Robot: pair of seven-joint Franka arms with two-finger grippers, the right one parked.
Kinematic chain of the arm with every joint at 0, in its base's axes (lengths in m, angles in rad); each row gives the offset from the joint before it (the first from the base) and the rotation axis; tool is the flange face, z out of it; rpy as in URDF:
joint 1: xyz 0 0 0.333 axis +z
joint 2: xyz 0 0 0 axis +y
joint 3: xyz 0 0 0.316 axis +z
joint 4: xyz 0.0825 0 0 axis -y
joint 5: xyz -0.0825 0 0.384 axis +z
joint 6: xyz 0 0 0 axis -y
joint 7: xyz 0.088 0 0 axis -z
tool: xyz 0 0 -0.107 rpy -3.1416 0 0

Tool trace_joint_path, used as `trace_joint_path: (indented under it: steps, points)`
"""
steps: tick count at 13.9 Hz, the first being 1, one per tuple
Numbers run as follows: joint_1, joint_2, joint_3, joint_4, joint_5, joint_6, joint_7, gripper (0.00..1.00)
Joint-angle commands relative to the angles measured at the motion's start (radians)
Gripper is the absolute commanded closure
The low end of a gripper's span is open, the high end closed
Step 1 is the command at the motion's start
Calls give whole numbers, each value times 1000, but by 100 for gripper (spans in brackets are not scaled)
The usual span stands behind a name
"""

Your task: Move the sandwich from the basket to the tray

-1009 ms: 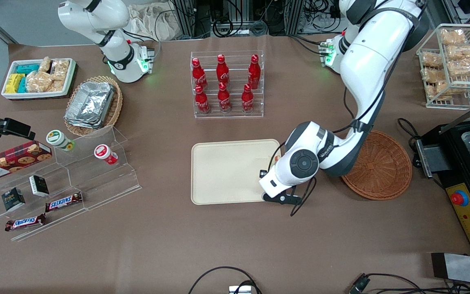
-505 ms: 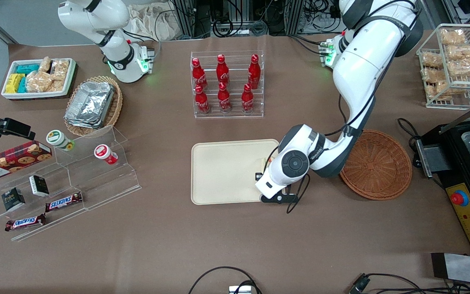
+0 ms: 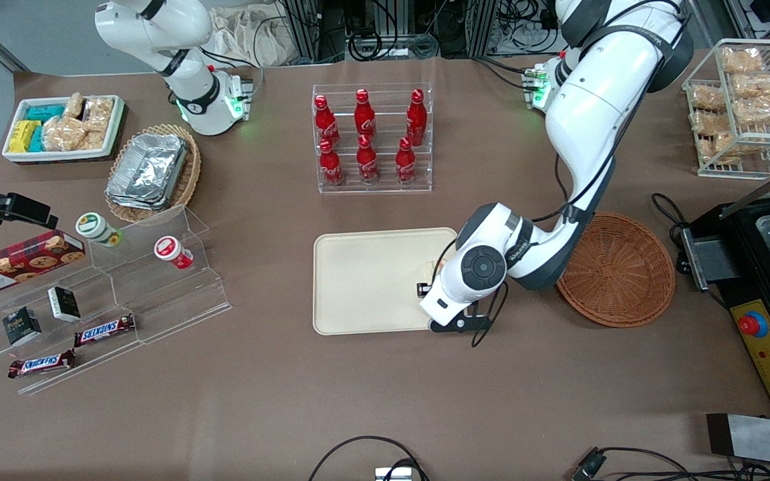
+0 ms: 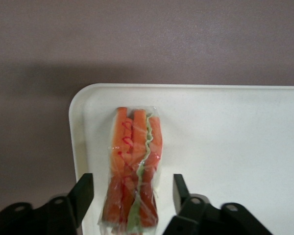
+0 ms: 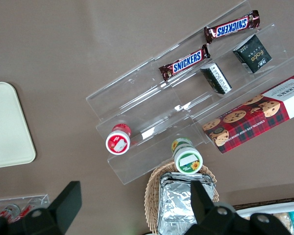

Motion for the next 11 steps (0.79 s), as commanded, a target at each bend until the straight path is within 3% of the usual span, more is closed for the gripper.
trace_joint_path:
  steps: [1,3,8,11]
  points:
    - [12,-103,10,-14,16,-148,-24,0]
    - [19,-220,27,-81,48,-225,-29,0]
    - [125,-533,60,-451,71,-86,-24,0]
    - [190,-648,60,-563,69,-46,14,0]
